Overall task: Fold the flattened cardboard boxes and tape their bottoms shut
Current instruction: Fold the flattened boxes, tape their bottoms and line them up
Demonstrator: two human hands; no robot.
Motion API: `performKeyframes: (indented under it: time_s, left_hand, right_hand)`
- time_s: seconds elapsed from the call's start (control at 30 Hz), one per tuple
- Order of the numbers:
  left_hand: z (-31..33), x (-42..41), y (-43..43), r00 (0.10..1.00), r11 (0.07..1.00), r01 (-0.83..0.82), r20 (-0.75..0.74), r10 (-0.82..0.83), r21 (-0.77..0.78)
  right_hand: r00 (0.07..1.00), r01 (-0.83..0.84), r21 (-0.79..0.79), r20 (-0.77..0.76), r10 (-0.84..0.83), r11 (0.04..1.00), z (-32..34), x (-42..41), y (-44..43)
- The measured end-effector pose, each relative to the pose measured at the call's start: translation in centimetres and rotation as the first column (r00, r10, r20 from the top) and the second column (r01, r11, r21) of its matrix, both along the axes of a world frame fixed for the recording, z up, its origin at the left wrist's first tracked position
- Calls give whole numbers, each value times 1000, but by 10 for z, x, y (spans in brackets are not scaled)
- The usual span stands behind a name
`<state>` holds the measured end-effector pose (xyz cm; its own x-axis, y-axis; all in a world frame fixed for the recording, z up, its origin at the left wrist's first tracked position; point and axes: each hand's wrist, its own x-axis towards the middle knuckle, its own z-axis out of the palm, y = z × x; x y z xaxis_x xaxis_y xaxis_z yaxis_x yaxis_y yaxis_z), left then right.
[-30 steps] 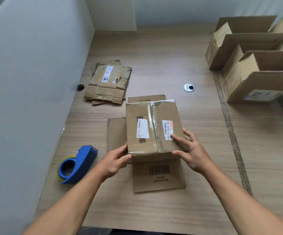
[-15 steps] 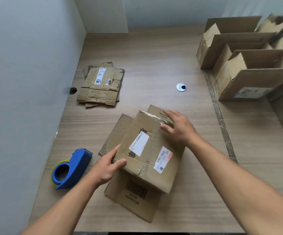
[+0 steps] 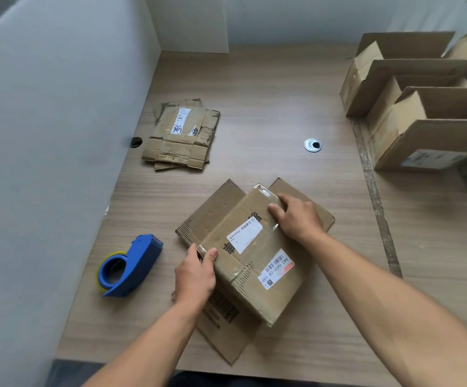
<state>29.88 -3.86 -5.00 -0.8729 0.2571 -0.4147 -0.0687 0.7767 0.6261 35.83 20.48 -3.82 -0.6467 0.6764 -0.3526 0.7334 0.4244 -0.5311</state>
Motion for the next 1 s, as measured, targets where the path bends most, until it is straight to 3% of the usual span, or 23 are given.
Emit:
performKeyframes:
  time_s: [0.13, 0.27, 0.33, 0.47, 0.6, 0.67, 0.77, 1.0]
  left_hand:
    - [5, 10, 13, 988, 988, -155, -4, 155, 11]
    - [13, 14, 31, 918, 916, -392, 102, 383, 88]
    - [13, 14, 33, 902, 898, -427, 118, 415, 106]
    - [26, 14, 29, 938, 903, -343, 52, 342, 260]
    - [63, 10, 36, 989, 924, -98, -70, 132, 370]
    - [78, 13, 44, 994, 944, 11, -104, 25, 329]
    - [90, 14, 51, 980, 952, 108, -192, -53, 286]
    - [116, -5, 52, 924, 930, 316, -281, -258, 187]
  right_hand:
    - [999, -37, -64, 7, 38, 997, 4, 18, -3]
    - [988, 140, -40, -57, -142, 989, 6, 30, -18]
    - [979, 177, -30, -100, -179, 984, 16, 32, -20]
    - [967, 130, -23, -217, -132, 991, 53, 46, -10]
    - [991, 11, 71, -135, -2, 997, 87, 58, -15]
    - [993, 59, 122, -107, -46, 991, 92, 57, -23]
    - [978, 133, 155, -181, -104, 979, 97, 57, -33]
    - [909, 208, 89, -386, -159, 974, 93, 64, -19]
